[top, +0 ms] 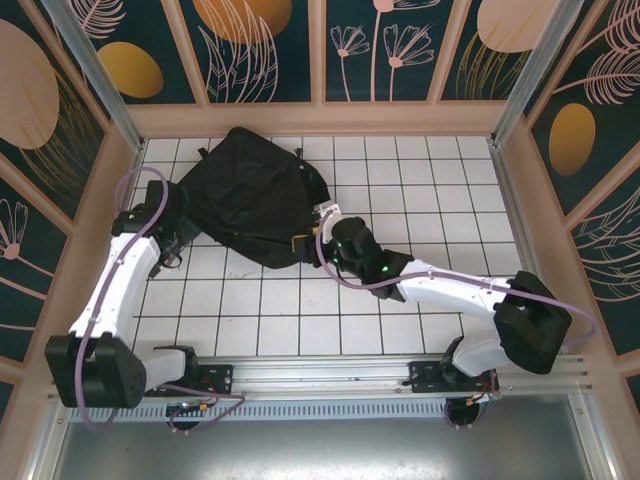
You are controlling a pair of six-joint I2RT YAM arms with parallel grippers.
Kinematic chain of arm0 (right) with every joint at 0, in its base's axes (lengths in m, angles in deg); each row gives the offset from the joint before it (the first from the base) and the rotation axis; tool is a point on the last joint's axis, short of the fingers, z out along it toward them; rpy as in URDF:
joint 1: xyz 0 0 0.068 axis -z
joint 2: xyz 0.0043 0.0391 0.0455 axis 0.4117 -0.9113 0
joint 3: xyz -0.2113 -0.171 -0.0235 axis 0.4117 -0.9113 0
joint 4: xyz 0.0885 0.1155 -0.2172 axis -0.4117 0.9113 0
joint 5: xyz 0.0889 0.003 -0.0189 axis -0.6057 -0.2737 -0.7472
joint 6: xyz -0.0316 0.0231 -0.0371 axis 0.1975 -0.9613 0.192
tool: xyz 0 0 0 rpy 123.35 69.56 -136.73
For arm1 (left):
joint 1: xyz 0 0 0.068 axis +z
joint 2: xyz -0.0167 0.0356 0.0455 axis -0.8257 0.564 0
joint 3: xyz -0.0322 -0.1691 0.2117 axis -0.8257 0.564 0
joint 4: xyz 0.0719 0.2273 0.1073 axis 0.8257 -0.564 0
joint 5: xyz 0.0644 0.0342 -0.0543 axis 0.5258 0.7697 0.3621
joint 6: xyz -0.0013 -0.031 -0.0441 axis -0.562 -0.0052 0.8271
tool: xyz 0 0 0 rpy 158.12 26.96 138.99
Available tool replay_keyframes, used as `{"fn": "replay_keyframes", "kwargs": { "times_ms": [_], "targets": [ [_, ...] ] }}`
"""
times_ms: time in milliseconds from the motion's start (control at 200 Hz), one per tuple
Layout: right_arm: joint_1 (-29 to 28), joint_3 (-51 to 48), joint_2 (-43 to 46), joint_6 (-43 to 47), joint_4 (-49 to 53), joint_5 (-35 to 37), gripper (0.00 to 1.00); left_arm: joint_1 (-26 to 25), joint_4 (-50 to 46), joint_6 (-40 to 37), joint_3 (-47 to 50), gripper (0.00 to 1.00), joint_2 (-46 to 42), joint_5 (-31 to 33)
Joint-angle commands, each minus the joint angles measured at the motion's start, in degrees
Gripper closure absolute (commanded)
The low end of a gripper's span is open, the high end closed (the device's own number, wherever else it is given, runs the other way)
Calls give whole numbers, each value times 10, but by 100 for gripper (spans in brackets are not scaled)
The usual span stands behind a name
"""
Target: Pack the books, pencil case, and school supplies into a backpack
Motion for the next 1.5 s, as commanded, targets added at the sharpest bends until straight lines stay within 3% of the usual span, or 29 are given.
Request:
{"fn": "replay_keyframes", "kwargs": {
  "times_ms": [0, 270, 570, 711, 946, 1141, 1491],
  "targets": [
    [12, -23, 39, -45, 44, 30, 50, 43, 12, 77, 45, 1, -4, 11],
    [17, -28, 53, -40, 42, 14, 49, 132, 183, 88, 95, 1, 77, -93],
    [17, -24, 27, -33, 39, -6, 50, 172, 346, 135, 136, 2, 107, -153],
    [17, -23, 21, -31, 37, -10, 50, 175, 365, 159, 134, 1, 126, -153],
    [16, -22, 11, -31, 39, -1, 50, 178, 288, 216, 94, 1, 201, -161],
    [11, -18, -10, -29, 35, -8, 50, 178, 362, 287, 130, 1, 165, -176],
    [1, -9, -29, -23, 45, 1, 50, 178, 355, 420, 147, 1, 160, -166]
  ]
}}
